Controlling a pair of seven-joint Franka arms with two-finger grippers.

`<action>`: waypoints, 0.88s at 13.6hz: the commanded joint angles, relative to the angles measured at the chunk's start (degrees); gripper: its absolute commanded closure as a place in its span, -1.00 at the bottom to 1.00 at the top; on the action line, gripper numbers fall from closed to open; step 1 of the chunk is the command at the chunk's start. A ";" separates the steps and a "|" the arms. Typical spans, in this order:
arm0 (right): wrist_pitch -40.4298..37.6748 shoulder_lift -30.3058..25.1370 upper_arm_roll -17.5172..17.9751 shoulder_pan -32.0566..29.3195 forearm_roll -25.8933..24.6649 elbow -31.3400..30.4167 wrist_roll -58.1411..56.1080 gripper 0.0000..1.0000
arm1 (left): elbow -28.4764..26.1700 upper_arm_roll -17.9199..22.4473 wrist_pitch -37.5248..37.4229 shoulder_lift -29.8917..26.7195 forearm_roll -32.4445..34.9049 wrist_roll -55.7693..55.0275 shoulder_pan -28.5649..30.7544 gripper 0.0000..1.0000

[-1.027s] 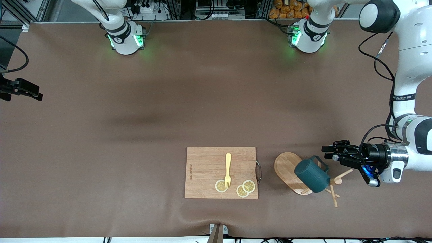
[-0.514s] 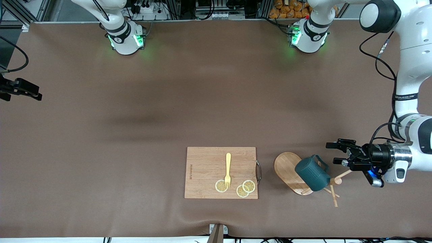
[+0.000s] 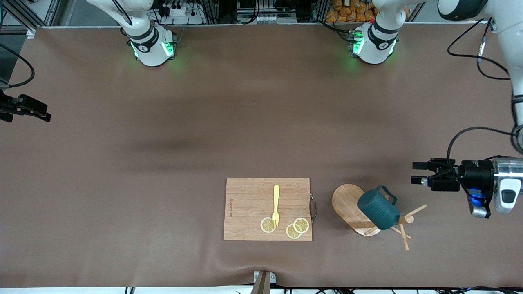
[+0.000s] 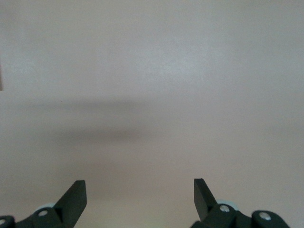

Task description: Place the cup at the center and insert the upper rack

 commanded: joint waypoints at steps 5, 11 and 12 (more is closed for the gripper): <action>-0.59 0.47 0.07 0.41 0.55 1.16 1.06 -1.00 | -5.29 1.23 3.29 -15.74 29.83 8.99 -7.81 -1.00; -2.97 0.82 0.16 1.55 5.92 1.07 9.49 -1.00 | -20.40 0.88 10.15 -30.33 43.03 9.28 -12.21 -1.00; -4.36 0.82 0.07 1.82 6.01 1.07 10.02 -1.00 | -22.60 0.80 10.33 -32.61 43.30 9.27 -12.30 -1.00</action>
